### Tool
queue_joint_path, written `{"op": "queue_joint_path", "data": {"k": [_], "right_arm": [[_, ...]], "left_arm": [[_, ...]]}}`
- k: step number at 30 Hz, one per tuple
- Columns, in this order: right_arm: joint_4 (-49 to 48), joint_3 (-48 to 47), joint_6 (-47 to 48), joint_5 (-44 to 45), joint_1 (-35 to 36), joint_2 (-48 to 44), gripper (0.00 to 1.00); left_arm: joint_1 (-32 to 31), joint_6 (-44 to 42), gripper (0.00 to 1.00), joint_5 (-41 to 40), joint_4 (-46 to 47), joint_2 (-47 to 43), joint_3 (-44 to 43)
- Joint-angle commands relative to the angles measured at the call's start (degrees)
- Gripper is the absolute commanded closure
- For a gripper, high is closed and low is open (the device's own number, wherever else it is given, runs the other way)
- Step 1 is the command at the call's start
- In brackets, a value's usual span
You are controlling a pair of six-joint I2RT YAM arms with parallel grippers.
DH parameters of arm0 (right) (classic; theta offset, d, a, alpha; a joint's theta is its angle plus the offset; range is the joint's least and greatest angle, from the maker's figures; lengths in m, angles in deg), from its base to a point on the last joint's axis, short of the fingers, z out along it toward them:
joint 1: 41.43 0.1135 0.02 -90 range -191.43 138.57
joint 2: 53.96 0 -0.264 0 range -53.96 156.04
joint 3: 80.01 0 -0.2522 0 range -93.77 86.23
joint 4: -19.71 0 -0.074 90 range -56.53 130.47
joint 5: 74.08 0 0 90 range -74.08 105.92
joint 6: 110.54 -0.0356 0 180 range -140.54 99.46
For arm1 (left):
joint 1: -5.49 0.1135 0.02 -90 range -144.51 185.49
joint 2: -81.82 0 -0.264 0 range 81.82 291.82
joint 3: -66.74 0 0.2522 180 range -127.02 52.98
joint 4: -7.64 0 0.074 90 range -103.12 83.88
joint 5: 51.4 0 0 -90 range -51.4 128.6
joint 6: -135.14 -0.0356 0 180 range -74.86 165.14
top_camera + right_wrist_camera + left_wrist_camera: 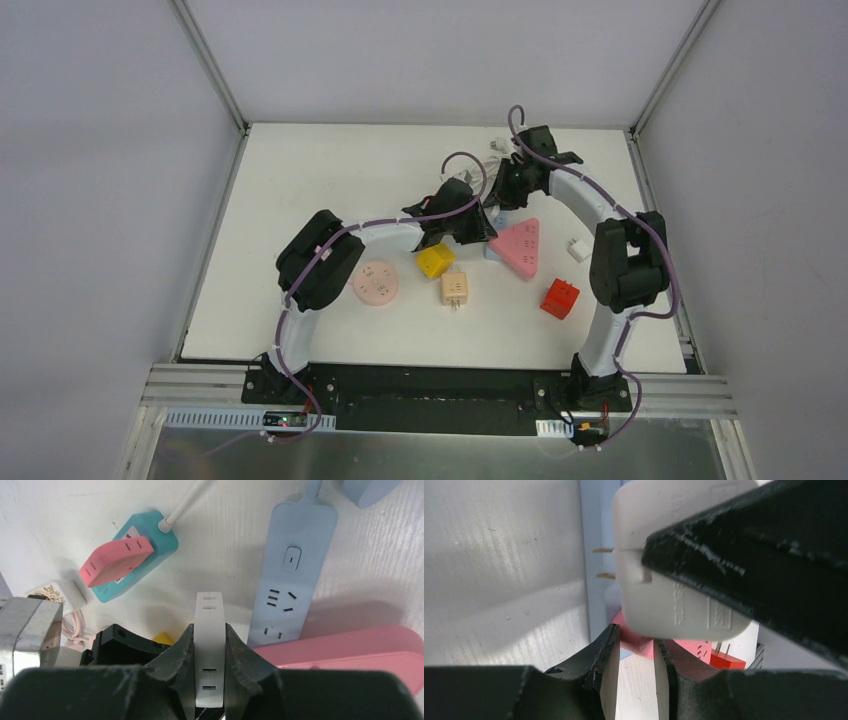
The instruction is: Pull the plug off the socket
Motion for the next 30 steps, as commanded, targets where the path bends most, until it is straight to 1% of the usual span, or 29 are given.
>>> {"op": "queue_joint_path", "data": {"k": [1, 4, 6, 9, 11, 16, 20, 22, 23, 24, 25, 27, 30], "right_arm": [[1.77, -0.63, 0.48, 3.99, -1.22, -2.99, 1.0], [-0.42, 0.95, -1.58, 4.71, -3.95, -5.51, 1.0], [-3.1, 3.61, -3.86, 4.79, -6.31, -8.07, 1.0], [-8.2, 9.28, -7.99, 4.18, -11.57, -12.56, 1.0], [-10.78, 13.06, -10.72, 3.63, -14.74, -14.0, 1.0], [-11.93, 17.24, -13.33, 2.89, -20.39, -11.74, 0.99], [-12.91, 17.71, -13.1, 1.68, -22.4, -7.96, 0.94], [-13.52, 17.79, -12.92, 1.33, -23.23, -6.46, 0.9], [-13.73, 17.82, -12.82, 1.16, -23.6, -5.81, 0.87], [-14.0, 17.79, -12.63, 0.77, -23.96, -5.21, 0.81], [-14.1, 17.78, -12.38, 0.52, -24.16, -4.67, 0.77], [-13.75, 17.63, -12.05, 0.66, -24.63, -3.46, 0.64], [-13.39, 17.93, -11.95, 1.43, -25.0, -2.96, 0.42]], "left_arm": [[0.23, -1.74, 0.92, -2.57, -5.0, 2.05, 0.38], [0.26, -1.52, 0.89, -2.08, -3.55, 1.68, 1.13], [0.32, -1.51, 0.86, -1.29, -2.18, 1.52, 1.66], [0.32, -1.41, 0.76, -0.47, 0.7, 0.75, 3.22], [0.35, -1.31, 0.69, 0.03, 2.48, 0.47, 4.07], [0.45, -1.51, 0.48, 1.02, 6.44, -0.44, 6.0], [0.87, -1.88, 0.33, 1.48, 9.67, -1.0, 7.33], [1.02, -1.9, 0.29, 2.17, 12.47, -1.41, 8.52], [1.09, -1.93, 0.27, 2.28, 13.68, -1.67, 9.17], [1.17, -1.98, 0.24, 2.46, 15.2, -1.99, 9.92], [1.12, -2.02, 0.22, 2.48, 16.12, -2.36, 10.5], [1.08, -2.32, 0.19, 2.63, 18.1, -2.9, 11.63], [1.11, -2.43, 0.17, 3.13, 20.59, -3.54, 12.77]]}}
